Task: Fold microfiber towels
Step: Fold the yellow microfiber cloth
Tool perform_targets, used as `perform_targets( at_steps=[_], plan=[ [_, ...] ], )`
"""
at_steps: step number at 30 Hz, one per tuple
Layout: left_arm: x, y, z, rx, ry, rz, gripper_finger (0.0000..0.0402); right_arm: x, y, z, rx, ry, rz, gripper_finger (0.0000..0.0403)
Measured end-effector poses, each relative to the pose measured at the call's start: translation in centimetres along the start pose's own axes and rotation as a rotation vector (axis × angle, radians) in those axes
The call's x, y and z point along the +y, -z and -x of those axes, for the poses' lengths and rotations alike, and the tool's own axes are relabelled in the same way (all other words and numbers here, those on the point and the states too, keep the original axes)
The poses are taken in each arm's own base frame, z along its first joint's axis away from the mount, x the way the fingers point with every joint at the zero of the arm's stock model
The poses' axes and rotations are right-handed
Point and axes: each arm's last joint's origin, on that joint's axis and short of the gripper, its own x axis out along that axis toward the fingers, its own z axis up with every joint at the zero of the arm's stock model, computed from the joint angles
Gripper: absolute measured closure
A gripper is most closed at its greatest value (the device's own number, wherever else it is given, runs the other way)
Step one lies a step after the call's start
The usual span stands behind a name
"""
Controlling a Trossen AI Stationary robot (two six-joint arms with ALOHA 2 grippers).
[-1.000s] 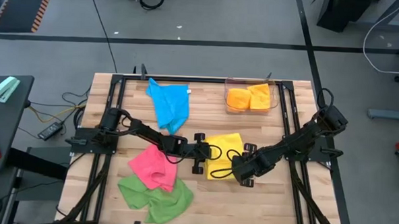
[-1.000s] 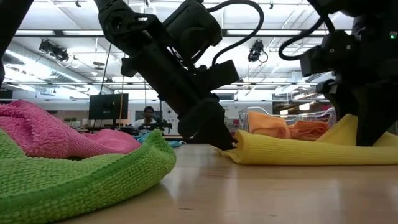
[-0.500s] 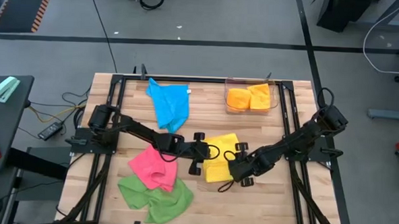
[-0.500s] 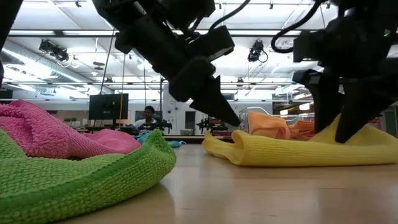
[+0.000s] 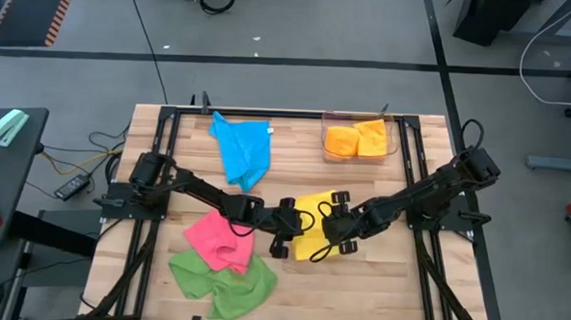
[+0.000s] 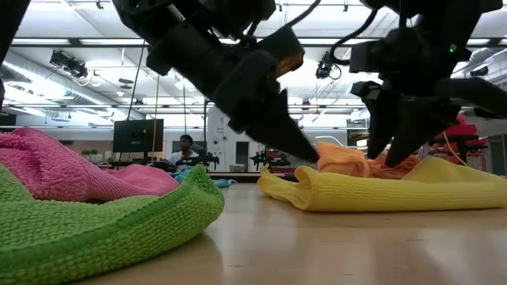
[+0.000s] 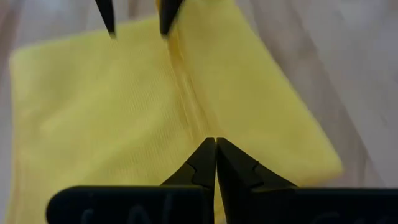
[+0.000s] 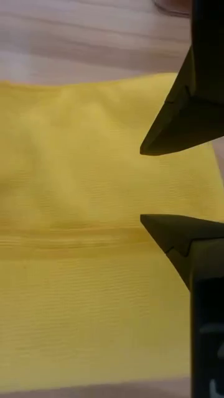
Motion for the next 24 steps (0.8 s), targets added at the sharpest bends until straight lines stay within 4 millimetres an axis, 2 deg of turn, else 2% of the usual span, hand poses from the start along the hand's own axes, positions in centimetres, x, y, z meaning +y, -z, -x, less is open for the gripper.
perform_targets(
  at_steps=[4,8,17,24],
  plan=[
    [-0.4,-0.6,0.1,-0.059,0.009,0.005,0.0377,-1.0,0.5,-0.2,0.058,0.008,0.001,0.0231],
    [-1.1,-1.1,0.0,-0.123,0.026,0.006,0.0382,-1.9,0.8,-0.9,0.017,-0.042,-0.017,0.0231],
    [-2.0,0.9,-1.0,-0.002,0.038,0.013,0.0383,-2.8,2.8,-3.3,-0.038,-0.097,-0.050,0.0230],
    [-3.5,1.6,-0.7,0.055,0.081,0.004,0.0383,-3.1,3.7,-4.0,-0.039,-0.109,-0.096,0.0230]
  ],
)
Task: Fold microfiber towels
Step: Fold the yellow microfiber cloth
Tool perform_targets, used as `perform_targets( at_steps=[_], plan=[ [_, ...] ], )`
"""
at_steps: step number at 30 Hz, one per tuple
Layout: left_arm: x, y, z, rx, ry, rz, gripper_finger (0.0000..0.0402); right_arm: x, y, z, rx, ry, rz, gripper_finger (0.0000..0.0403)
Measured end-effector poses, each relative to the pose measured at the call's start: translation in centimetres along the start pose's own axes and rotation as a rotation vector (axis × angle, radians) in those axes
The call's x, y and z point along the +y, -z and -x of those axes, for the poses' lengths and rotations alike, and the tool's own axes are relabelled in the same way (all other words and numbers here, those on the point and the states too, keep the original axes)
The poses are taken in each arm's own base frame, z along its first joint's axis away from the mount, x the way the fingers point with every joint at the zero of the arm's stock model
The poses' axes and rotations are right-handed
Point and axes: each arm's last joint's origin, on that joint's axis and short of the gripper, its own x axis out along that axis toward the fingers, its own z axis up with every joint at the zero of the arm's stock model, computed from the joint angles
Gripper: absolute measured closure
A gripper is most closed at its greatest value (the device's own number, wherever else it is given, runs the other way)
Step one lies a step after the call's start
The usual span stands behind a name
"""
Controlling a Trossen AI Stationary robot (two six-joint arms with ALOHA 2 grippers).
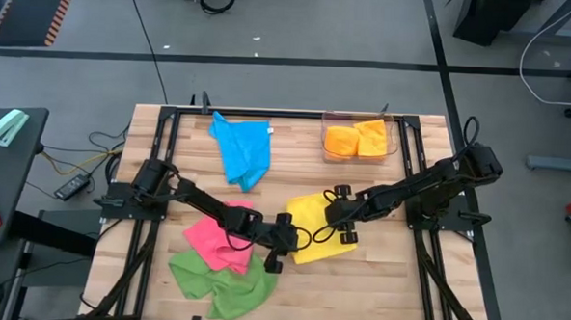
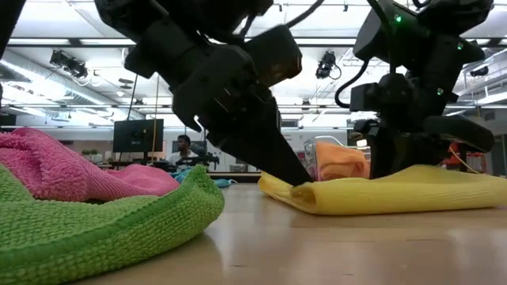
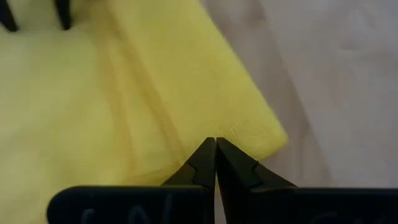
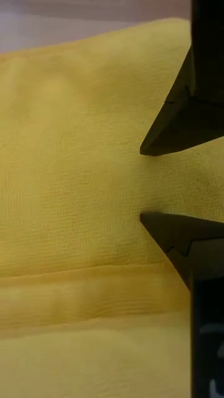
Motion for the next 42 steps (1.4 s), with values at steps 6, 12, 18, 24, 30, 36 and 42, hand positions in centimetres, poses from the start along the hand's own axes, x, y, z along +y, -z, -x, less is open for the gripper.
perform_targets(
  at_steps=[6,12,18,24,30,36,42],
  plan=[
    [-0.4,-0.1,0.1,-0.006,0.009,-0.012,0.0390,0.1,-0.2,-0.1,-0.035,-0.003,-0.021,0.0230],
    [1.2,-0.4,0.2,-0.010,-0.022,0.008,0.0379,0.0,-0.2,0.4,-0.004,-0.002,-0.015,0.0230],
    [2.2,-1.6,1.4,-0.043,-0.041,-0.012,0.0379,-0.7,-1.1,3.4,-0.046,0.018,-0.032,0.0230],
    [2.0,-2.6,2.3,-0.092,0.033,-0.025,0.0388,0.5,-1.3,6.0,-0.150,-0.130,0.008,0.0230],
    [1.5,-2.1,1.7,-0.077,0.045,-0.033,0.0354,4.4,-1.4,5.6,-0.189,-0.176,0.131,0.0230],
    [2.3,-2.3,1.7,-0.095,-0.011,-0.008,0.0308,8.4,-1.5,4.6,-0.285,-0.069,0.250,0.0230],
    [3.1,-2.1,0.8,-0.115,-0.026,-0.004,0.0304,10.6,-1.2,3.7,-0.292,-0.018,0.279,0.0218]
  ],
)
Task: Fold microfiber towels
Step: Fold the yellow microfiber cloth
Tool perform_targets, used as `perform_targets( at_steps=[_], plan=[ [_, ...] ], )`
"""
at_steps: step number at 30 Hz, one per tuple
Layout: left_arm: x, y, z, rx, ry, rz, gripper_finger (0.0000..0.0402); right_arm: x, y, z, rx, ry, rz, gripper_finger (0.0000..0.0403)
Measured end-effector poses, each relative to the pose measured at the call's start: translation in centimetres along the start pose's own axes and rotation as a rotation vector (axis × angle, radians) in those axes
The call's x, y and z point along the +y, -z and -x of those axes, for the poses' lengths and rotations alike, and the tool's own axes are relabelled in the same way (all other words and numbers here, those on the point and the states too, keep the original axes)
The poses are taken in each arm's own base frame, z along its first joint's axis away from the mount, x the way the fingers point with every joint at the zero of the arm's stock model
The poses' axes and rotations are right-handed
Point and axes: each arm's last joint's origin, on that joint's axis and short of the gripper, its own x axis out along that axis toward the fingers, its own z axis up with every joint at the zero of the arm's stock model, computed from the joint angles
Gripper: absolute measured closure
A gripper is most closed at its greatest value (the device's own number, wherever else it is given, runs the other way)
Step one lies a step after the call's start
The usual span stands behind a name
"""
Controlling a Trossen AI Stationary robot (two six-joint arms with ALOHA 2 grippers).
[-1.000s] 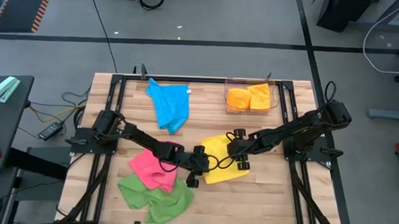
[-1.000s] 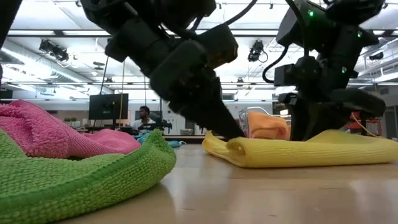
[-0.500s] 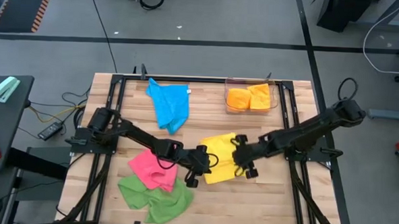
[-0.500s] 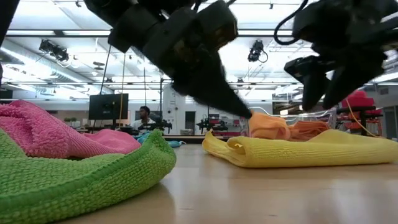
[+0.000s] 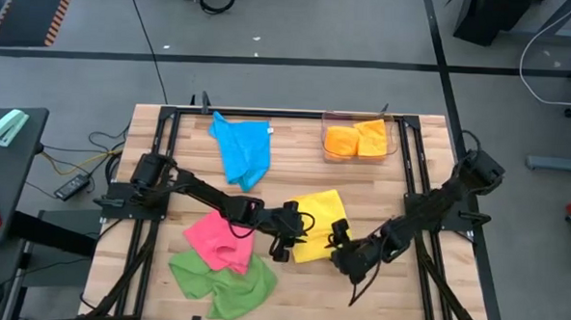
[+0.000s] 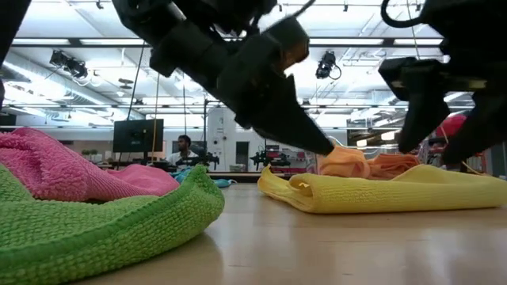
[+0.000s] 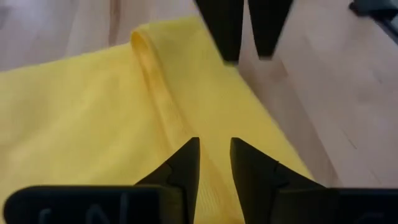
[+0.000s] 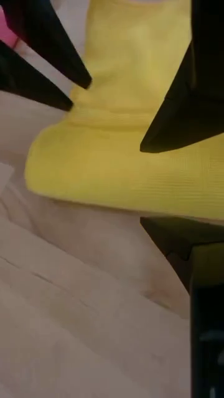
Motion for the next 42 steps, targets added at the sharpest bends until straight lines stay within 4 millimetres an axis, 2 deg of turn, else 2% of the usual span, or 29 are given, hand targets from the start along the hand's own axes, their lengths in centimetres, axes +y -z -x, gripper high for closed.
perform_targets(
  at_steps=[4,12,15,19,27,35,42],
  plan=[
    [0.5,0.9,-0.9,0.019,-0.007,0.005,0.0314,0.5,-0.5,-0.7,0.018,0.013,0.002,0.0185],
    [0.5,1.6,-1.3,0.045,-0.006,-0.002,0.0328,1.5,-1.2,-3.0,0.129,0.071,0.080,0.0108],
    [0.5,1.9,-1.5,0.066,-0.007,-0.007,0.0328,1.7,-1.3,-3.8,0.142,0.103,0.124,0.0096],
    [0.5,2.2,-1.7,0.076,-0.009,-0.003,0.0324,1.9,-1.4,-4.2,0.155,0.122,0.169,0.0100],
    [0.5,2.3,-1.7,0.086,-0.010,0.002,0.0332,1.1,-0.6,-4.2,0.219,0.204,0.276,0.0161],
    [0.5,2.3,-1.7,0.088,-0.010,0.009,0.0327,0.3,-0.2,-4.6,0.254,0.188,0.315,0.0231],
    [0.2,1.9,-1.2,0.082,-0.004,0.002,0.0337,0.5,-0.2,-4.6,0.252,0.107,0.282,0.0339]
  ],
)
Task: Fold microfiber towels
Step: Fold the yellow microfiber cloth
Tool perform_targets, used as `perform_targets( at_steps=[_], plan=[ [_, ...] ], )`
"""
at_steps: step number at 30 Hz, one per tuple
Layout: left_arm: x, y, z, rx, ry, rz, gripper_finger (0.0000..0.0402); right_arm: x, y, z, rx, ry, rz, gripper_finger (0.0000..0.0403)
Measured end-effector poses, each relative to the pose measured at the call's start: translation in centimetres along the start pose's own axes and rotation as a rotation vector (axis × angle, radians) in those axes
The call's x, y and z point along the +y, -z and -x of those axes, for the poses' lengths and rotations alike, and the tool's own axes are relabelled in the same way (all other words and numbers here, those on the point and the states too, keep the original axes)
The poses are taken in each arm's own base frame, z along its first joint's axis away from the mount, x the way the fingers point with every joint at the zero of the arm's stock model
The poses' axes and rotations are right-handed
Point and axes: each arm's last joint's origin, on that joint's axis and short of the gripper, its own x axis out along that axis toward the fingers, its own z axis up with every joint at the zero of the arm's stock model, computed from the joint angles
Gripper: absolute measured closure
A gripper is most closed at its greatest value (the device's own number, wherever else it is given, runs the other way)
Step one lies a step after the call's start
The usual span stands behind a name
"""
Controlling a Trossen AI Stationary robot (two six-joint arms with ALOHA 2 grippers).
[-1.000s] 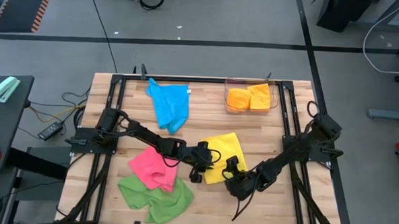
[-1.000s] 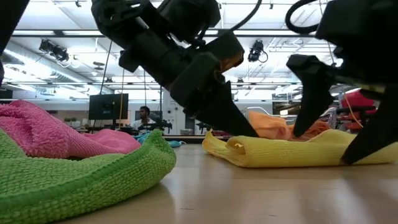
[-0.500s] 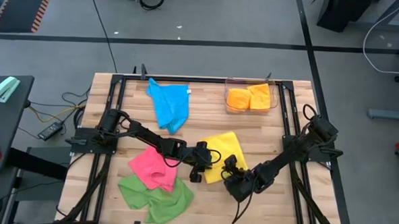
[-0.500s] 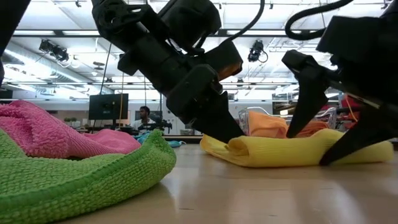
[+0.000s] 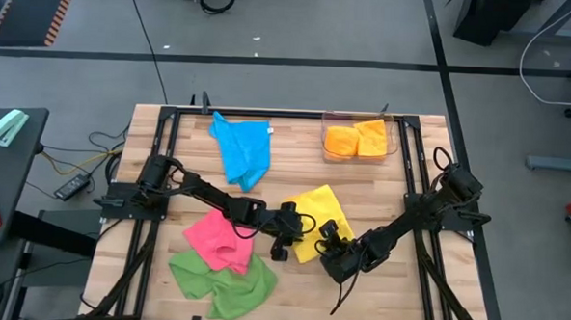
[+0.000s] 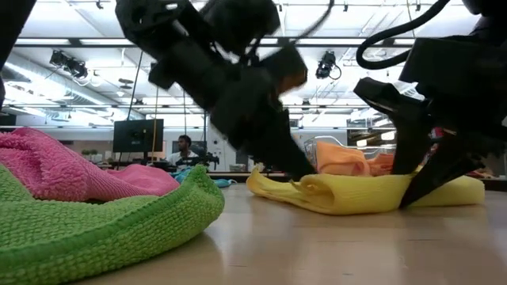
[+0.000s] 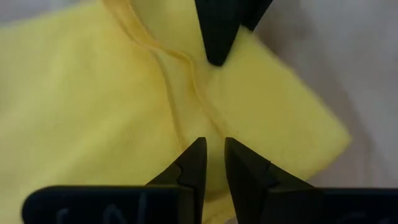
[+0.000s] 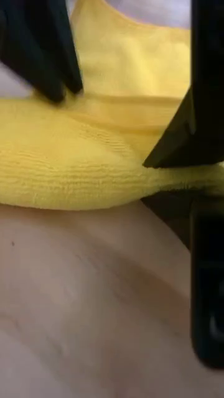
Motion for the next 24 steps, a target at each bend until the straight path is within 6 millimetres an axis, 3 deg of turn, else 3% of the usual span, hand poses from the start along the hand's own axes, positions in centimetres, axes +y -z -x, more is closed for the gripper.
perform_targets(
  at_steps=[6,18,24],
  plan=[
    [-0.5,-1.5,1.3,-0.062,0.014,-0.011,0.0344,-0.4,-0.6,1.6,-0.030,-0.123,0.014,0.0385],
    [-1.2,-1.3,1.6,-0.028,0.023,-0.044,0.0343,-3.9,-0.2,6.5,-0.212,-0.627,-0.134,0.0389],
    [-1.9,-1.4,1.8,-0.027,0.038,-0.081,0.0353,-3.0,0.0,6.9,-0.151,-0.872,-0.226,0.0390]
  ],
)
